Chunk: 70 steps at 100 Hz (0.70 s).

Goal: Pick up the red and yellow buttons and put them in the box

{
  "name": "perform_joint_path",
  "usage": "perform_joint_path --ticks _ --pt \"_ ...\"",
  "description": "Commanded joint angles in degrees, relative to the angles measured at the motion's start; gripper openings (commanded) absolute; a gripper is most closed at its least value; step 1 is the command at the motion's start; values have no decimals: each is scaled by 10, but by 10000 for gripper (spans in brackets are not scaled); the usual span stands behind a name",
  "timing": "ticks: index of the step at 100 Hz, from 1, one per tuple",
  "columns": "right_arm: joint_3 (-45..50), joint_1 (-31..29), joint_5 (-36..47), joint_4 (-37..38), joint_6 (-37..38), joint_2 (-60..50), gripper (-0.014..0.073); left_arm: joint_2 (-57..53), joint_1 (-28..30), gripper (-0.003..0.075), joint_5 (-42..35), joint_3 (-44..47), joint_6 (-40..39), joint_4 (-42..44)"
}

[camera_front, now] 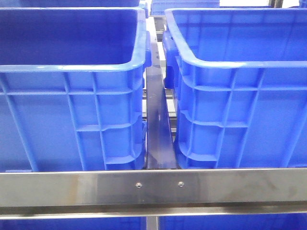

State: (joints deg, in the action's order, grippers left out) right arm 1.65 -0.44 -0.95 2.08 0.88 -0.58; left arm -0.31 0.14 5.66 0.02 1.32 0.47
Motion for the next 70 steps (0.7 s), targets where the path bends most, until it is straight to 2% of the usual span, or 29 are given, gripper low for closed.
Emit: perform_joint_path --ticks 1,34,70 --pt "-9 0 44 4 0 -14 -68 -18 -1 -20 -49 30 -6 -5" --pt "-9 0 44 4 0 -14 -68 -18 -1 -20 -97 4 -6 -5" --pt "-9 0 44 4 0 -14 -68 54 -1 -20 88 -190 -6 -5"
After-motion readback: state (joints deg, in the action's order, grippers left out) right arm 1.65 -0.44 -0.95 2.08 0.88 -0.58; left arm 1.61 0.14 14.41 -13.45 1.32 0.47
